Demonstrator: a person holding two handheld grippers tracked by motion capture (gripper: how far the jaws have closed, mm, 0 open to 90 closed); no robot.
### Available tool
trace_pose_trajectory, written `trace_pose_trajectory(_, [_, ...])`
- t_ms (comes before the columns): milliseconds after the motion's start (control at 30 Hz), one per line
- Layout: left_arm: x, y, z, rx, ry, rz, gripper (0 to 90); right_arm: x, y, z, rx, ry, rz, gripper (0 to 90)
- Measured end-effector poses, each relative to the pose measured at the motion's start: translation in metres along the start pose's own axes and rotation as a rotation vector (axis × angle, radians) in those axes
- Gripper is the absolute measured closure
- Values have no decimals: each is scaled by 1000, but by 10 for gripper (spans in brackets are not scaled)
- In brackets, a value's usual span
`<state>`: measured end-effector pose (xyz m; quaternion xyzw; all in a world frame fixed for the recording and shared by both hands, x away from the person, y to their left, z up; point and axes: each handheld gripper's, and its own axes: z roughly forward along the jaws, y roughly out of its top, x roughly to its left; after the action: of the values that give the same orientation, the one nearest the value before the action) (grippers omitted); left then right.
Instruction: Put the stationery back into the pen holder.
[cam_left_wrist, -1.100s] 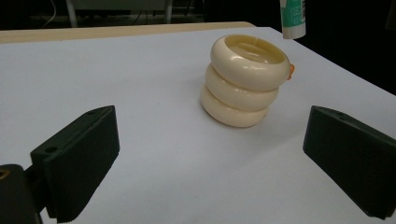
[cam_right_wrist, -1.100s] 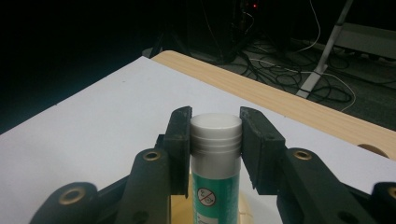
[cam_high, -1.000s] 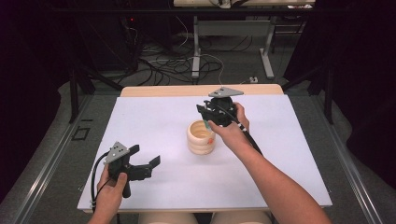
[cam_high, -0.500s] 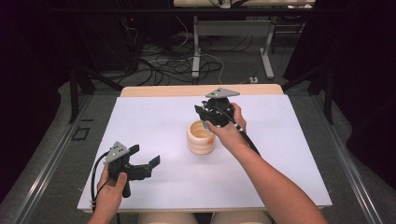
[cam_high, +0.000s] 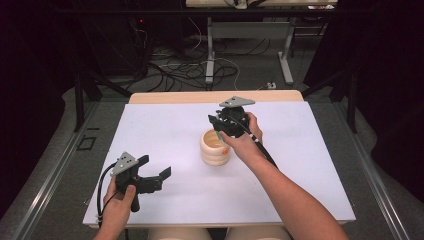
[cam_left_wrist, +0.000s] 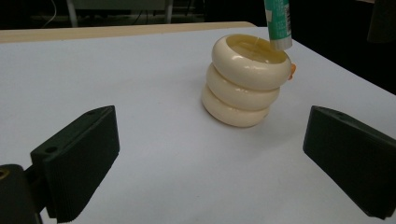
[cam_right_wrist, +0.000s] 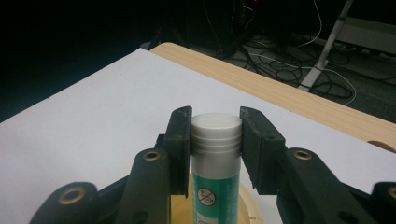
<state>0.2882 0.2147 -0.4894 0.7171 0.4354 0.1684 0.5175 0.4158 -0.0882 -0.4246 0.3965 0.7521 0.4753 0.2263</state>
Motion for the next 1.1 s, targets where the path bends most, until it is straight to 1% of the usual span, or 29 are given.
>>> trace_pose_trajectory(100, [0,0,0,0,0,0,35,-1,-3,1,2,-5,-6,651])
trace_pose_trajectory(133, [0,0,0,0,0,1,35,-1,-4,2,3,-6,2,651])
trace_pose_trajectory(233, [0,0,0,0,0,1,35,-1,-6,3,-2,-4,1,651])
trace_pose_trajectory(300, [0,0,0,1,0,1,35,0,-7,3,1,-4,4,651])
trace_pose_trajectory(433, [0,0,0,0,0,1,35,2,-9,5,-10,-7,-10,651])
trace_pose_trajectory(533, [0,0,0,0,0,1,35,2,-9,7,-14,-10,-7,651])
trace_pose_trajectory(600, [0,0,0,-6,3,0,35,3,-10,9,-7,-7,-4,651])
trace_pose_trajectory(733, [0,0,-1,0,-1,2,35,3,-16,13,6,-4,-7,651])
trace_pose_trajectory(800, [0,0,-1,3,0,2,35,4,-21,17,26,-6,2,651])
trace_pose_trajectory(867, [1,0,-1,1,0,10,35,4,-28,20,38,-3,3,650])
trace_pose_trajectory(900, [0,0,-1,0,1,2,35,4,-32,21,42,0,5,650])
trace_pose_trajectory(967, [0,0,0,-6,2,0,35,4,-37,23,59,0,4,650])
trace_pose_trajectory(1100, [0,0,0,-5,2,1,35,5,-45,26,70,4,4,650])
